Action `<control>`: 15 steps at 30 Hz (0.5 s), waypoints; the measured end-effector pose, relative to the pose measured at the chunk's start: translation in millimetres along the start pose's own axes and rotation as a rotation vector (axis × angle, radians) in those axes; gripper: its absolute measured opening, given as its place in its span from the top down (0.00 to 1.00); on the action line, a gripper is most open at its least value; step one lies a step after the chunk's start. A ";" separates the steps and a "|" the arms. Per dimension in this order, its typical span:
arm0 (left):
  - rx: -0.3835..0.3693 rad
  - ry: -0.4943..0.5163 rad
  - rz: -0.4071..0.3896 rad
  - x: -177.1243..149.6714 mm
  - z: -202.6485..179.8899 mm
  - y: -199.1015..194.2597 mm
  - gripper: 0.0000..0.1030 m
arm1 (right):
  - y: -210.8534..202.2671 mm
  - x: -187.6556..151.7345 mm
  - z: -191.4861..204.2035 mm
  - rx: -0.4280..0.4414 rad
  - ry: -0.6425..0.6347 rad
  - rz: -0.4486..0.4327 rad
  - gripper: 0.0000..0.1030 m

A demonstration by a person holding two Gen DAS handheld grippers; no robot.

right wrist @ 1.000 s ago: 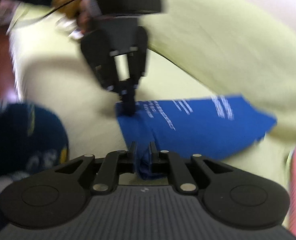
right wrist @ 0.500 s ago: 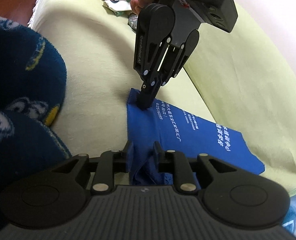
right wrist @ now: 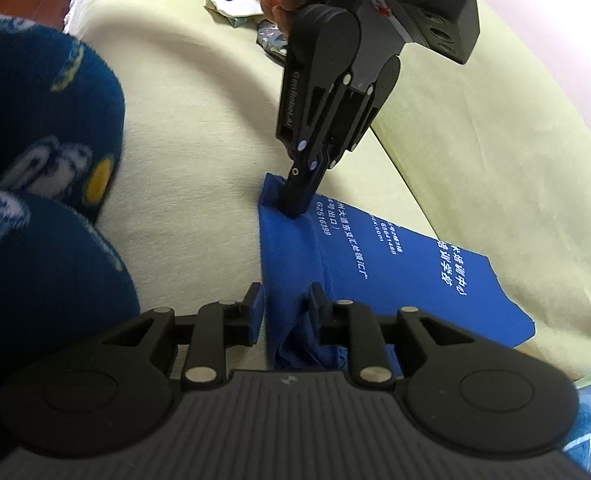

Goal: Fold shopping bag

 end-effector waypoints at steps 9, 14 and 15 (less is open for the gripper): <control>-0.010 -0.025 -0.005 -13.4 -11.7 -7.7 1.00 | 6.7 -2.5 15.9 -0.079 -0.129 0.047 0.80; 0.003 -0.026 -0.009 -21.5 -14.7 -6.7 1.00 | 21.2 -2.0 12.2 -0.147 -0.124 0.026 0.81; 0.010 -0.025 -0.012 -22.3 -15.3 -6.4 1.00 | 22.9 -2.0 11.6 -0.142 -0.118 0.016 0.83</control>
Point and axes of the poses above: each gripper's, at about its wrist camera, not at the fingertips, and y roughly the way its jaws point, z to its left, x to its top, the point moved 8 cm from there along y, roughly the way its jaws point, and after that the axes turned 5 degrees about -y, right-handed, at the moved point
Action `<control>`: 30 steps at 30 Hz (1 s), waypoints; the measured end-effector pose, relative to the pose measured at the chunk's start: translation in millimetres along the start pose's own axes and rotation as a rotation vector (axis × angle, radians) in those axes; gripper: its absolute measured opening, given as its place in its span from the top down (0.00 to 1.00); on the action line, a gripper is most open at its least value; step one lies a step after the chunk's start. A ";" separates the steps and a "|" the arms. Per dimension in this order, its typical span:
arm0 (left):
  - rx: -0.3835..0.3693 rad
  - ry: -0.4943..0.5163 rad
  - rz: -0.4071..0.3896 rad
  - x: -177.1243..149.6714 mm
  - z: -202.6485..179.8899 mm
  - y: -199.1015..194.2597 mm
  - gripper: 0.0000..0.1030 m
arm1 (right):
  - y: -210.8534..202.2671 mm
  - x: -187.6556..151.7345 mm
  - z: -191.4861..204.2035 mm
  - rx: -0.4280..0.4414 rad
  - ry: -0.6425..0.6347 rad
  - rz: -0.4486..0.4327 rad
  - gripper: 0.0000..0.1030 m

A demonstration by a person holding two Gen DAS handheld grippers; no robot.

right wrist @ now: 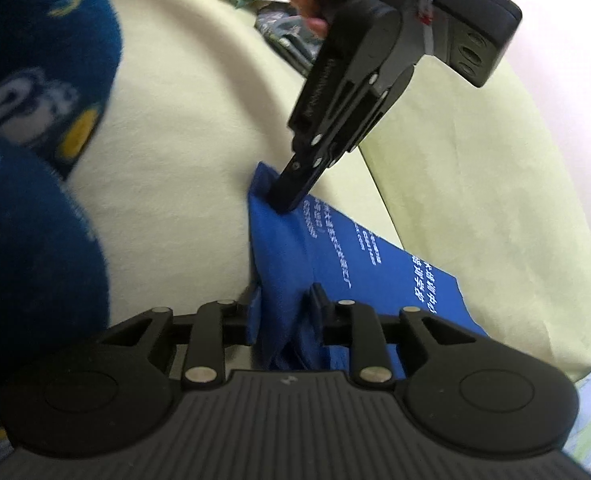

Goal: Fold shopping bag

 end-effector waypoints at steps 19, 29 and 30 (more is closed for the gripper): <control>0.419 0.676 -0.059 -28.4 -49.2 -3.4 0.65 | 10.1 -33.2 -48.3 0.377 0.510 -0.109 0.87; 0.179 0.499 -0.003 -9.3 -20.9 3.0 0.82 | 16.7 -49.8 -62.6 0.464 0.727 -0.148 0.87; 0.141 0.436 -0.003 -7.3 -17.5 0.6 0.82 | 17.8 -54.1 -65.9 0.486 0.808 -0.147 0.87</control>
Point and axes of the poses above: each gripper's, at about its wrist camera, not at the fingertips, and y roughly the way its jaws point, z to its left, x to its top, the point moved 8 cm from there along y, roughly the way its jaws point, and after that the axes turned 5 degrees about -y, right-handed, at the moved point
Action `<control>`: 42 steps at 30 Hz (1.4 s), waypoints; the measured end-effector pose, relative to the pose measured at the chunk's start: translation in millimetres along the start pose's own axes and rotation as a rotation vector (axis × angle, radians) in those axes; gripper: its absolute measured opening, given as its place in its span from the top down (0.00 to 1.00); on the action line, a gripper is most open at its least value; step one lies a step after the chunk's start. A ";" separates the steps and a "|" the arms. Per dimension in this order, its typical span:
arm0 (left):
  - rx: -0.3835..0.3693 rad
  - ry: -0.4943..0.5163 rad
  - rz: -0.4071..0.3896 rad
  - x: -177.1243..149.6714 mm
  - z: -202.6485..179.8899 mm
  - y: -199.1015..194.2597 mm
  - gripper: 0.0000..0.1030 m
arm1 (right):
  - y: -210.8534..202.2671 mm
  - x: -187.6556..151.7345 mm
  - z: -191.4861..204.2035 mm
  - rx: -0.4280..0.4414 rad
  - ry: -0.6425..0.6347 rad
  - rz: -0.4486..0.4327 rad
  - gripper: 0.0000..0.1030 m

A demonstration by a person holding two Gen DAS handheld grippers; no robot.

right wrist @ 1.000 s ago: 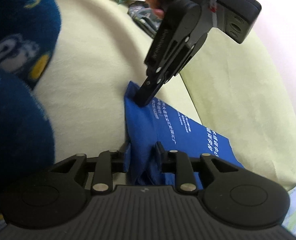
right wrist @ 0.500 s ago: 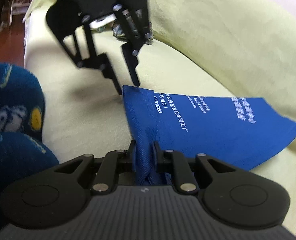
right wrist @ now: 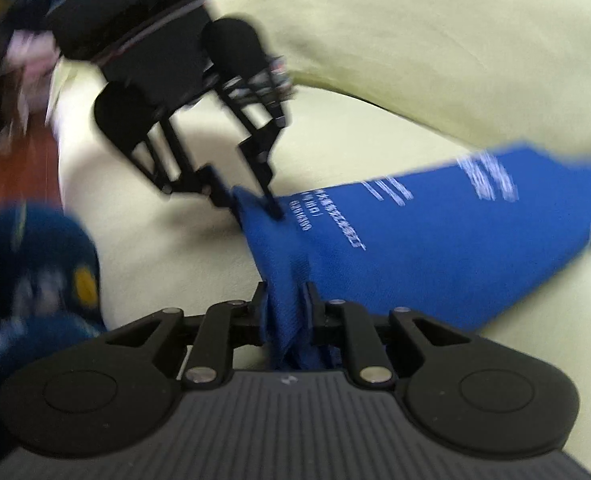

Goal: Fold shopping bag
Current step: 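Fold the bag's bottom end over with the left gripper while the right gripper presses it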

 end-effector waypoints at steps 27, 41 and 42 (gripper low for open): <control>0.012 -0.544 -0.081 -8.8 6.3 -42.3 0.98 | 35.2 -26.3 -65.1 0.345 1.065 0.319 0.94; 0.183 -0.443 -0.111 30.5 -4.8 5.2 1.00 | 32.7 -12.5 -74.8 0.238 0.952 0.325 0.95; 0.175 -0.482 -0.115 29.4 -2.8 5.9 1.00 | 32.7 -10.8 -74.8 0.226 0.938 0.312 0.95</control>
Point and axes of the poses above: each gripper's, at about its wrist camera, not at the fingertips, and y roughly the way its jaws point, z to its left, x to its top, the point moved 8 cm from there along y, roughly the way its jaws point, and after that the axes turned 5 degrees about -y, right-handed, at the moved point
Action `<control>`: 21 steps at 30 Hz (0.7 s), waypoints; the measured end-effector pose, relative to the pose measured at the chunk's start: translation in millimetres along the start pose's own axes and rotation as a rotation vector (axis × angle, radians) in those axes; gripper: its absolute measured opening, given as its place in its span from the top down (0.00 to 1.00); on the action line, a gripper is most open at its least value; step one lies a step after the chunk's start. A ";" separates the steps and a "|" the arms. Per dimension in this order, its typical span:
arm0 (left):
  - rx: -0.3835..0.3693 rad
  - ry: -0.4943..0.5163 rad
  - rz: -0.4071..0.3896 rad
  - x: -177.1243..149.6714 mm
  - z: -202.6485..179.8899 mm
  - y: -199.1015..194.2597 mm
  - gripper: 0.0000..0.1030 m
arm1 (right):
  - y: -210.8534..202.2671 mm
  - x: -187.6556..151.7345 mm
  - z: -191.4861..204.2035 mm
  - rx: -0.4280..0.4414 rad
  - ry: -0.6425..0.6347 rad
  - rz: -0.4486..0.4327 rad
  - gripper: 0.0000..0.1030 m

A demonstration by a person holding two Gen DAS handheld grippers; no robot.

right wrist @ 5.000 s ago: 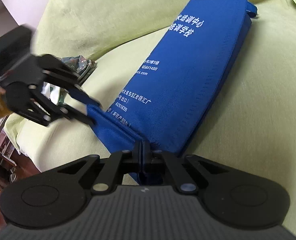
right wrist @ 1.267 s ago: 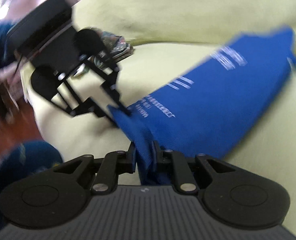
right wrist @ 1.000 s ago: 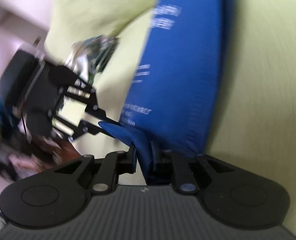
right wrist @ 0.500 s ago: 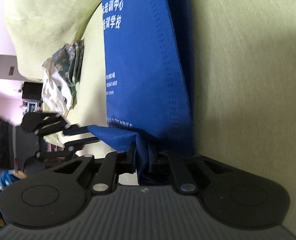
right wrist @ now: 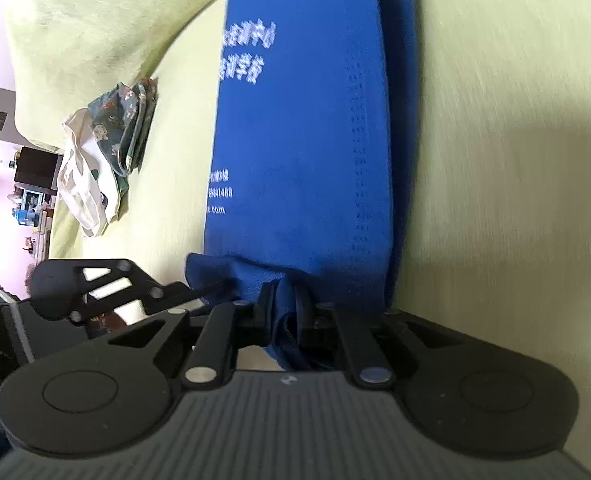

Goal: Fold shopping bag
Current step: 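Fold the bag's bottom end over with the left gripper while the right gripper presses it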

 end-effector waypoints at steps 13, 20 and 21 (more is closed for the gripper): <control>0.004 -0.023 0.014 8.7 -1.1 5.6 1.00 | -49.4 -62.8 73.7 -0.476 -0.730 -0.492 0.82; 0.001 -0.010 0.009 9.5 -1.3 5.6 1.00 | -47.0 -75.9 101.9 -0.640 -0.990 -0.588 0.94; -0.002 -0.013 0.007 9.5 -0.9 5.4 1.00 | -42.5 -76.8 101.2 -0.656 -1.016 -0.559 0.95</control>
Point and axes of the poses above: each gripper's, at about its wrist camera, not at the fingertips, and y roughly the way its jaws point, z to its left, x to its top, the point moved 8 cm from there along y, roughly the way its jaws point, and after that the axes turned 5 degrees about -y, right-handed, at the moved point
